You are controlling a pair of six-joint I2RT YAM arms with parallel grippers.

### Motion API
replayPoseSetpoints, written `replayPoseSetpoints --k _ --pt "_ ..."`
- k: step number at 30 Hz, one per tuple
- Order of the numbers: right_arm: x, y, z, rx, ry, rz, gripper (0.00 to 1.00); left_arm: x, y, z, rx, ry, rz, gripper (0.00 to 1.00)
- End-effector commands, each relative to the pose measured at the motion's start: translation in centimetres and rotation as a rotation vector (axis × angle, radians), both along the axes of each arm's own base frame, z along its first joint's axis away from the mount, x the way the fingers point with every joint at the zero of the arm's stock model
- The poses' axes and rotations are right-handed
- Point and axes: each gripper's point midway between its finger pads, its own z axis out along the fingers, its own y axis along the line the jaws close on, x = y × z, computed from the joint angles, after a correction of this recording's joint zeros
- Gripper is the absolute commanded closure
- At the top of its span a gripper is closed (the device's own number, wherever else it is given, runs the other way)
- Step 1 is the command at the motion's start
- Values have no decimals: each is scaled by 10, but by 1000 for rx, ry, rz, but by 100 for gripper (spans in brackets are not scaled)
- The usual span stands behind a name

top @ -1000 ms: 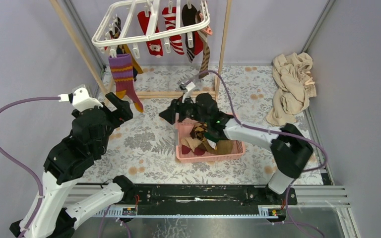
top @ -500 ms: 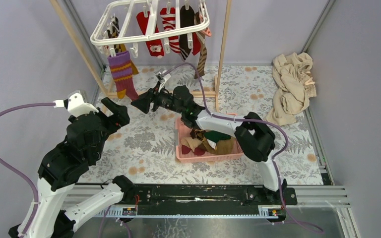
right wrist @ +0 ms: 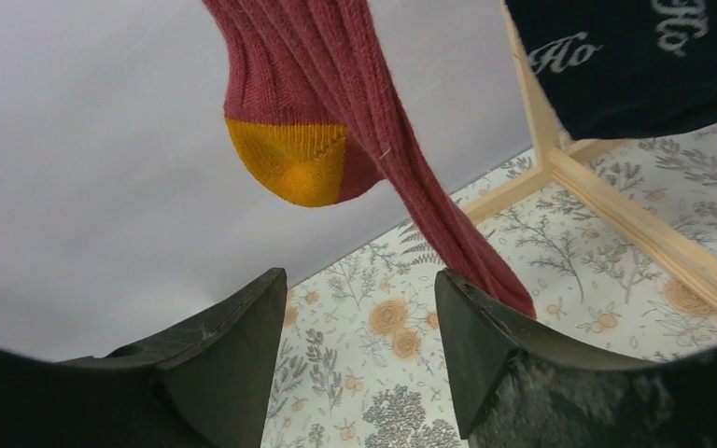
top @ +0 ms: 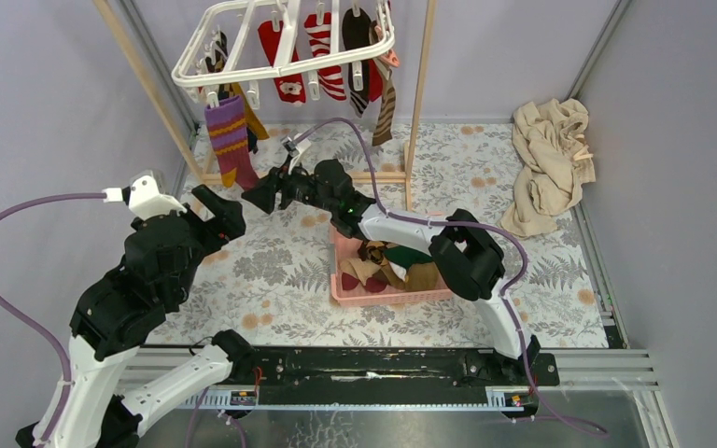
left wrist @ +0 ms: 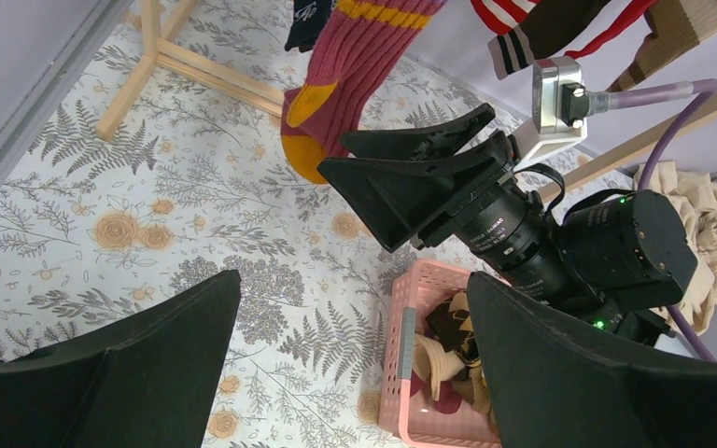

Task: Remove the socks clipped to the hanger
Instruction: Remove the sock from the hanger.

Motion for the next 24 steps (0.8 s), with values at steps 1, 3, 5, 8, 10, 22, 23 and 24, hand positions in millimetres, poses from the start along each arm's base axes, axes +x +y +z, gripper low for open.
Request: replayPoseSetpoints --k 1,3,5,8,10,22,23,24 --pt "5 0 35 33 -116 -60 33 -3 -1 12 -30 -21 -11 1" --pt "4 -4 41 22 -145 -66 33 -5 1 12 -30 -24 -7 1" --pt "4 -8 43 10 -158 -84 33 -5 3 11 -25 -24 -1 1" --pt "8 -18 42 -26 -174 -130 33 -4 2 10 -22 -20 -1 1" --pt "8 -22 42 -46 -180 -142 34 -4 2 9 -21 -20 -1 1" --pt "21 -14 34 -80 -194 -165 34 -6 3 12 -24 -28 -5 1" --pt "21 -12 34 -70 -193 -162 33 -6 3 13 -24 -30 -5 1" --pt "22 -9 33 -70 -190 -157 33 -6 4 13 -23 -30 -3 1"
